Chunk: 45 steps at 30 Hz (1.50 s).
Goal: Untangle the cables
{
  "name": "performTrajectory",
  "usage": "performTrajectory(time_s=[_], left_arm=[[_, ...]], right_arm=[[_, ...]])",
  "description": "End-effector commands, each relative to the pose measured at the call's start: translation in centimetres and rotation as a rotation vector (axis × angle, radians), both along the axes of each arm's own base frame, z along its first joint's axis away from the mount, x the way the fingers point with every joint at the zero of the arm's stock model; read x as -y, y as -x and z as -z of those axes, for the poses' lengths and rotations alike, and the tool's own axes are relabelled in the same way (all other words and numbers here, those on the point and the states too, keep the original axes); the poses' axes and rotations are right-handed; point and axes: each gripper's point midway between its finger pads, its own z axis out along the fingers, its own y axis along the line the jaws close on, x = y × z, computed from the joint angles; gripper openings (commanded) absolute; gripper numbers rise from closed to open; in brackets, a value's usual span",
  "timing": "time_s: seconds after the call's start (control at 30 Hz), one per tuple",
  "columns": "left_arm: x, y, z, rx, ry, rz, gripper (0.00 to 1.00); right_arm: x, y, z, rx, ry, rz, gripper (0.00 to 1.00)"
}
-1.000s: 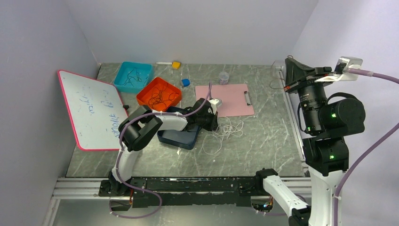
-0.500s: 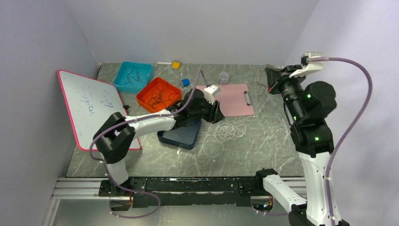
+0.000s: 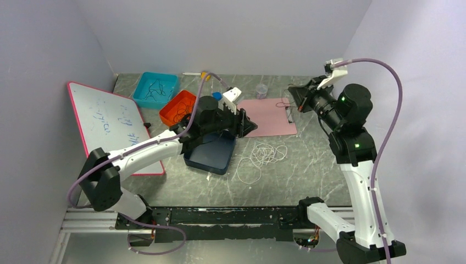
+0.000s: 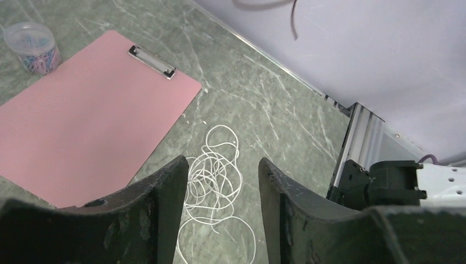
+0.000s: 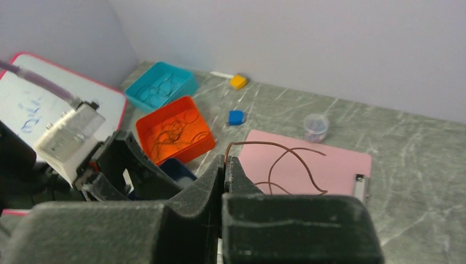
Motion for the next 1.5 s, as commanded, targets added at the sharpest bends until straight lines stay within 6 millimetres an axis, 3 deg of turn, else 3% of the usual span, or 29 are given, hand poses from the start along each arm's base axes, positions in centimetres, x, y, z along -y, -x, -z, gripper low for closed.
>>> performTrajectory(time_s=[0.0,0.1,0.27,0.33,0.37,0.43,0.97,1.23,1.47], left_arm=[[-0.9,1.4,-1.8,0.036,0.049,0.077,0.56],[-1.4,1.5,-3.3,0.014,0.117,0.088,0.58],[-2.6,1.9,-5.5,-0.062,0.266,0.123,0.66],[-3.0,2.0,-6.3,-0.077,0.317,0.137,0.72],[-3.1,2.1,-6.5,-0.089,0.330,0.142,0.80],[-3.1,2.3,-7.0,-0.094,0.359,0.159,0.83],[-0.8,0.9,-7.3,-0.256,0.457,0.186,1.00],[-0.2,-0.4,-6.9,-0.336,0.487,0.119,1.00],[0.8,-0.8,-7.0,-0.365,0.501,0.069,0.91]], right_arm=[[-3.2,0.7,0.8,-0.007,-0.005,-0.204,0.00],[-4.9,1.5,1.3,-0.012,-0.006,-0.328,0.00],[-5.9,2.4,1.5,0.019,-0.005,-0.409,0.00],[-6.2,2.8,1.5,0.038,-0.005,-0.444,0.00],[-6.4,3.0,1.5,0.047,-0.006,-0.457,0.00],[-6.6,3.3,1.4,0.066,-0.009,-0.474,0.00],[-7.5,4.4,0.3,0.198,-0.063,-0.550,0.00],[-7.5,4.7,0.4,0.205,-0.072,-0.555,0.00],[-7.6,4.8,0.5,0.209,-0.095,-0.558,0.00]])
